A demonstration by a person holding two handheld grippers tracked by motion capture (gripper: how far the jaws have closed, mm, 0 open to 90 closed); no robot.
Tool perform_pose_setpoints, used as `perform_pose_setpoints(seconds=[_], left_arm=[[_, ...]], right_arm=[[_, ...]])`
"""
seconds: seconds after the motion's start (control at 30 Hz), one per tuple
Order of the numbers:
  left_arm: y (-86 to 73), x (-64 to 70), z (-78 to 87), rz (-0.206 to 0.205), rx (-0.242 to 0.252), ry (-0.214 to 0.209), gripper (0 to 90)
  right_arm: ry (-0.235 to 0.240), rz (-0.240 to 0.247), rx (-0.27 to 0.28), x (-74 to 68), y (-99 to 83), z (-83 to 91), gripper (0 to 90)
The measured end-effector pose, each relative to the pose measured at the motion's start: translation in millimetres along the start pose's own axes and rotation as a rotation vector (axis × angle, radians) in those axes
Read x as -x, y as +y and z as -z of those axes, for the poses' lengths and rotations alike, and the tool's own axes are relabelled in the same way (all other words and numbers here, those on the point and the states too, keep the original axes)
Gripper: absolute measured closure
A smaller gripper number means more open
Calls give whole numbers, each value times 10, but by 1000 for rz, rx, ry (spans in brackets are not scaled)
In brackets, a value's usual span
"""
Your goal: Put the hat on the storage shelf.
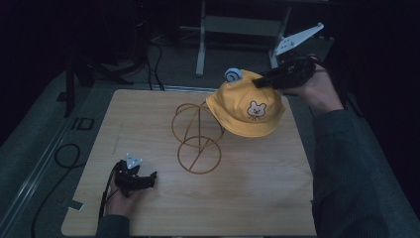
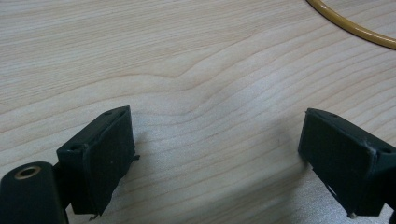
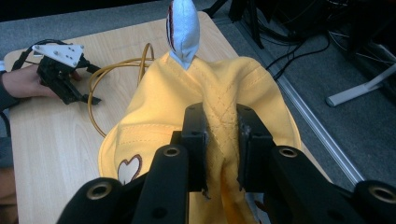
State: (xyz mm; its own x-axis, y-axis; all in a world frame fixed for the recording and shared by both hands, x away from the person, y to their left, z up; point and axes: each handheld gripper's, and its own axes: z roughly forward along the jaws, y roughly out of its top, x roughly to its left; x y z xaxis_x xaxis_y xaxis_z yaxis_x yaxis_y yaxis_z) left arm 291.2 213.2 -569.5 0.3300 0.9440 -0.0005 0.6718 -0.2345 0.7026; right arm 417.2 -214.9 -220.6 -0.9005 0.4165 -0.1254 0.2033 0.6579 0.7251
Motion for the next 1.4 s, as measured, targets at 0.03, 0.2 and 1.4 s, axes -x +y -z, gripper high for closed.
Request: perform_pose_setpoints(seconds=[0.03, 0.2, 1.4], left_arm=[[0, 0, 0, 0, 0, 0, 105], [0, 0, 0, -1, 0, 0, 105], [0, 0, 0, 0, 0, 0, 105]], right_arm=[[-1, 2, 2, -2, 6, 5, 762], [-6, 2, 17, -11, 42, 34, 762], [79, 77, 8, -318, 498, -539, 762]])
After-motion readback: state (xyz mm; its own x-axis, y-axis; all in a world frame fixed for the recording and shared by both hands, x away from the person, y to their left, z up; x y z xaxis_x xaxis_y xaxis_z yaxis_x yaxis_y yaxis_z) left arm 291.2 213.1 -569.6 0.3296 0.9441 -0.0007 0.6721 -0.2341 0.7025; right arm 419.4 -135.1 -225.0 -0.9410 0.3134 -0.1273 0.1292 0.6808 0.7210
